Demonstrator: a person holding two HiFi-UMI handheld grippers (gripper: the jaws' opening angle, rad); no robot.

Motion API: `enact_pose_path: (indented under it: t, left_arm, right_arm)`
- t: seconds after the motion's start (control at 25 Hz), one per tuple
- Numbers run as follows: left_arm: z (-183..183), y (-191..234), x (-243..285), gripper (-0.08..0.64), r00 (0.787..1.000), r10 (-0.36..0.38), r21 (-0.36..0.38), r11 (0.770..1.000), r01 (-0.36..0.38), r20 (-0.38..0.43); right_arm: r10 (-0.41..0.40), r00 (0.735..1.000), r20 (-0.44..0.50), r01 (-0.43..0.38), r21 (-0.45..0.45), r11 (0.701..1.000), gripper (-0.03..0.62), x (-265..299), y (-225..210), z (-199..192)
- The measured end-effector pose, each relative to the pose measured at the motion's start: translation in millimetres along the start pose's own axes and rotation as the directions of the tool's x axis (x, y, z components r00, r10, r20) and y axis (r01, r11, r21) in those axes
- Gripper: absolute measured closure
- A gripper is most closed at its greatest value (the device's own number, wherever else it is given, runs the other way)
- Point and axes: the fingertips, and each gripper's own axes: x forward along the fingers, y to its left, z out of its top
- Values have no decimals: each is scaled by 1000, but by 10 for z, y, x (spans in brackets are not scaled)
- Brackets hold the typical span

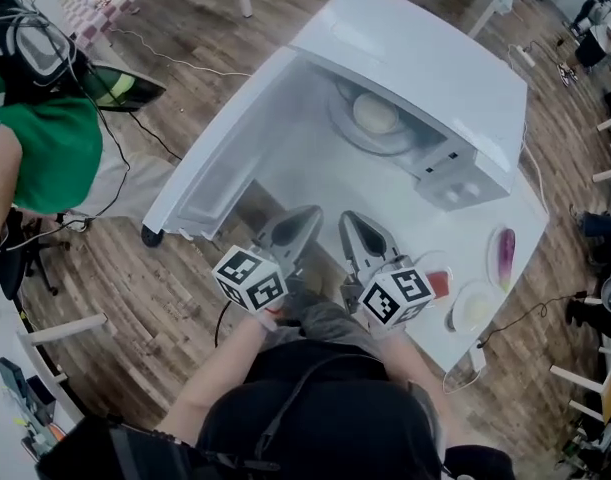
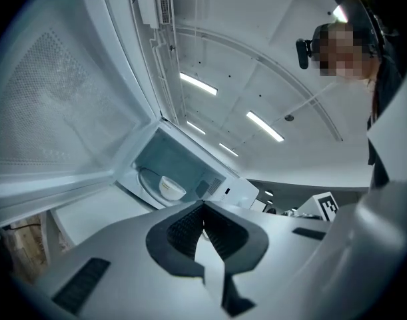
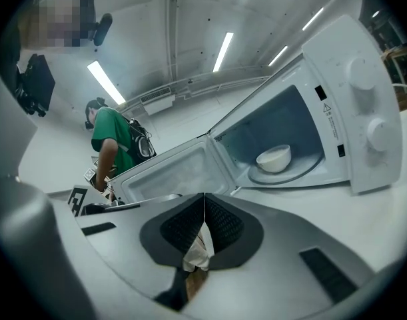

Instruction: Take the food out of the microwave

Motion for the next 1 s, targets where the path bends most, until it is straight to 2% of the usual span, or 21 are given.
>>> enact_pose_path:
  t: [0.28,0.64,1.0]
  left_arm:
    - [87,28,348,549,1000,-29,11,1000,29,-10]
    - [67,71,537,549,999,-31,6,1000,31,-29]
    - [121,204,811,549,998,-43,30,999,44,-43]
  right_arm:
    - [-24,999,22,24,5,1000,572,104,-258,179]
    - [-64,997,30,64,16,998,572,102,-423,265]
    - [-158,986,44,157,25,987,572,173,-635,348]
